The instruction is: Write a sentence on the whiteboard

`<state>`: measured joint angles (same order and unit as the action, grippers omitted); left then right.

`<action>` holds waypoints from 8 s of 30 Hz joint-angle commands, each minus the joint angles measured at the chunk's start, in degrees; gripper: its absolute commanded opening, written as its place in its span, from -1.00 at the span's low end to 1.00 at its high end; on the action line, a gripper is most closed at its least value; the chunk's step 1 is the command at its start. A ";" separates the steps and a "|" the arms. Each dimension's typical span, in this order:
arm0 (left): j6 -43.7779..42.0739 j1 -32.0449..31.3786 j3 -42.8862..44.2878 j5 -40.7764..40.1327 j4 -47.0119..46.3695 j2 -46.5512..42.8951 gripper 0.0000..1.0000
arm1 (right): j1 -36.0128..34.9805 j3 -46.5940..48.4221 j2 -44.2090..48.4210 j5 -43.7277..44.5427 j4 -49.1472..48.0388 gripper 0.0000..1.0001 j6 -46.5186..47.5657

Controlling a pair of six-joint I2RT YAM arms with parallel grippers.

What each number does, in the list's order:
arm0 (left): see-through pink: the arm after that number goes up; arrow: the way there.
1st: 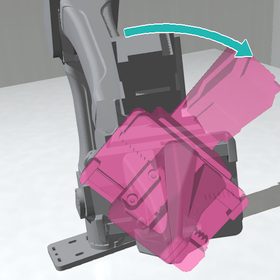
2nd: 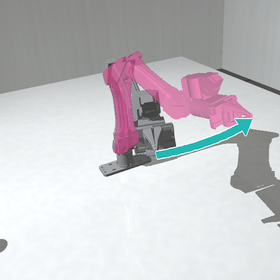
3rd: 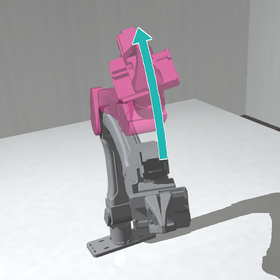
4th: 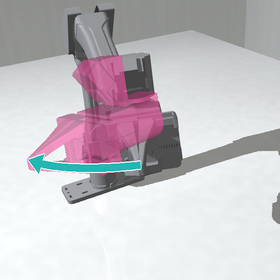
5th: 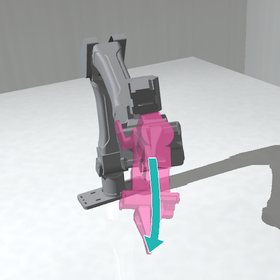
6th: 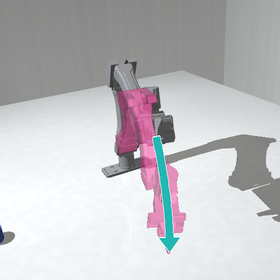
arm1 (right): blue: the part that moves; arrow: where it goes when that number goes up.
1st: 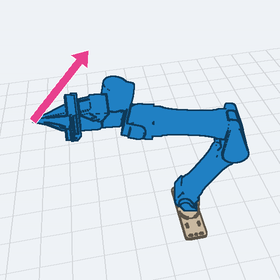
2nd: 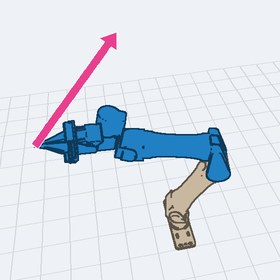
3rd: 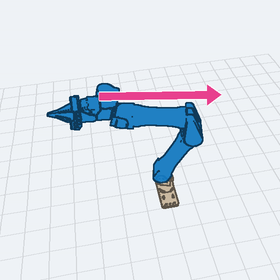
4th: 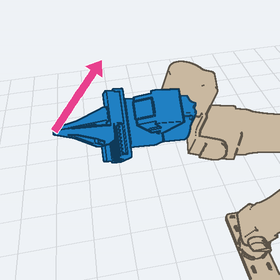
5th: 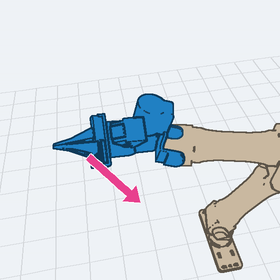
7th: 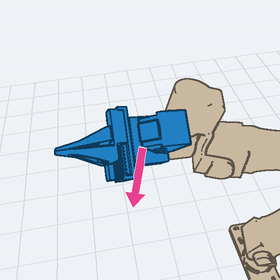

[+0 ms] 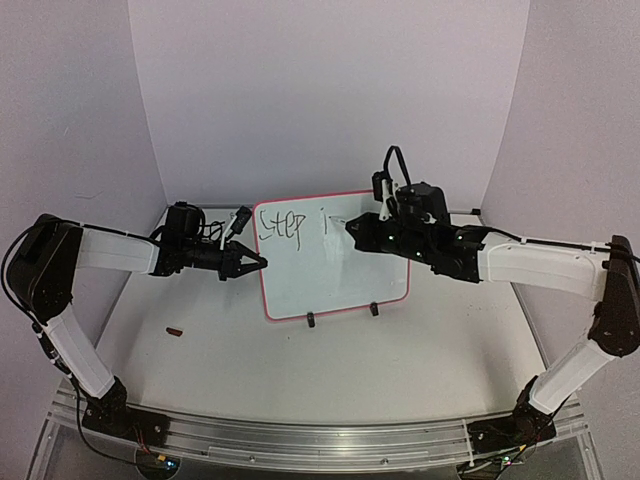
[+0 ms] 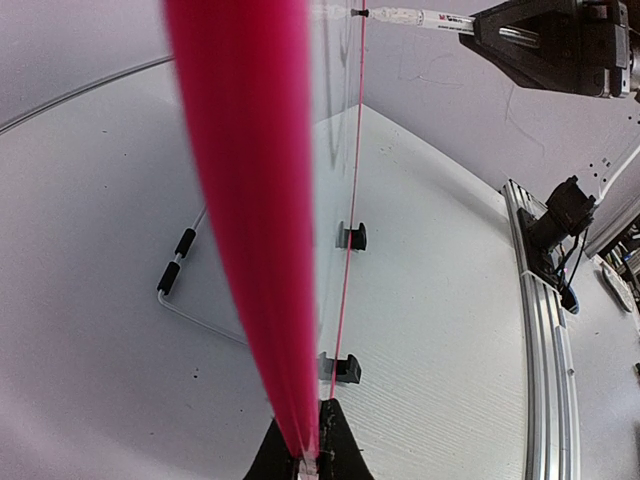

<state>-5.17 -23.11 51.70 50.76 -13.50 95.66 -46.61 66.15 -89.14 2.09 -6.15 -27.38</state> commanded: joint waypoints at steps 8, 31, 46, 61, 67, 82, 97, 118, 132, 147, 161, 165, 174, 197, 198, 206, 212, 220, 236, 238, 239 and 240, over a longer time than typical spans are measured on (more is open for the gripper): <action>-2.77 -0.18 -0.20 -7.35 3.03 0.34 -1.00 | 0.33 -2.16 0.21 -0.74 1.31 -1.00 -2.83; -2.78 -0.18 -0.22 -7.39 3.08 0.09 -1.00 | 0.31 1.47 2.12 -1.18 -1.41 -1.00 -1.49; -2.74 -0.19 -0.20 -7.34 3.09 0.37 -1.00 | 0.34 3.11 0.02 1.23 -1.41 -1.00 -0.12; -2.78 -0.20 -0.11 -7.34 2.99 0.59 -1.00 | 0.33 1.58 0.88 3.62 -1.23 -1.00 -0.68; -2.74 -0.19 -0.11 -7.34 2.96 0.60 -1.00 | 0.30 0.16 1.31 3.80 -0.98 -1.00 -1.41; -2.80 -0.17 -0.02 -7.26 2.97 0.59 -1.00 | 0.35 -2.89 1.78 2.95 -0.32 -1.00 -3.48; -2.71 -0.19 -0.11 -7.25 2.95 0.38 -1.00 | 0.36 -4.79 4.91 3.93 0.51 -1.00 -3.96; -2.65 -0.23 -0.20 -7.26 2.91 0.23 -1.00 | 0.31 1.39 1.55 1.65 0.40 -1.00 -1.16; -2.76 -0.29 -0.20 -7.34 3.12 0.14 -1.00 | 0.40 0.92 1.05 4.60 0.69 -1.00 -2.23; -2.77 -0.20 -0.11 -7.26 3.05 0.40 -1.00 | 0.42 -0.67 4.35 5.42 0.95 -1.00 -0.91; -2.75 -0.19 -0.11 -7.26 3.04 0.43 -1.00 | 0.43 2.89 2.33 3.57 -0.21 -1.00 1.78; -2.75 -0.18 -0.11 -7.26 3.04 0.54 -1.00 | 0.52 3.54 1.68 4.02 -0.19 -1.00 2.26; -2.77 -0.20 -0.11 -7.22 3.11 0.57 -1.00 | 1.06 3.63 0.41 3.88 0.30 -1.00 1.45; -2.77 -0.25 -0.10 -7.26 3.16 0.40 -1.00 | 1.37 -4.17 3.52 2.67 2.81 -1.00 -3.96; -2.74 -0.24 -0.11 -7.26 3.13 0.36 -1.00 | 1.37 -4.50 3.74 2.86 2.94 -1.00 -4.10; -2.77 -0.24 -0.11 -7.26 3.12 0.19 -1.00 | 1.39 -3.69 5.87 5.80 3.23 -1.00 -2.73; -2.75 -0.24 -0.16 -7.25 3.12 0.15 -1.00 | 1.41 -1.98 8.12 6.47 2.68 -1.00 -0.28; -2.75 -0.21 -0.11 -7.25 3.13 0.23 -1.00 | 1.37 -1.31 6.50 4.28 1.73 -1.00 -0.26; -2.84 -0.24 -0.13 -7.34 3.21 0.25 -1.00 | 1.35 1.55 2.67 3.97 1.28 -1.00 0.68; -2.87 -0.19 -0.14 -7.34 3.21 0.24 -1.00 | 1.44 1.69 2.31 3.67 1.31 -1.00 0.62; -2.89 -0.23 -0.12 -7.34 3.21 0.23 -1.00 | 1.47 1.65 2.21 3.44 1.30 -1.00 0.53; -2.90 -0.25 -0.11 -7.34 3.17 0.23 -1.00 | 1.47 1.59 2.09 3.22 1.36 -1.00 0.38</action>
<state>-5.17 -23.20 51.70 50.46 -13.51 95.66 -45.39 65.40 -86.09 6.04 -3.33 -27.40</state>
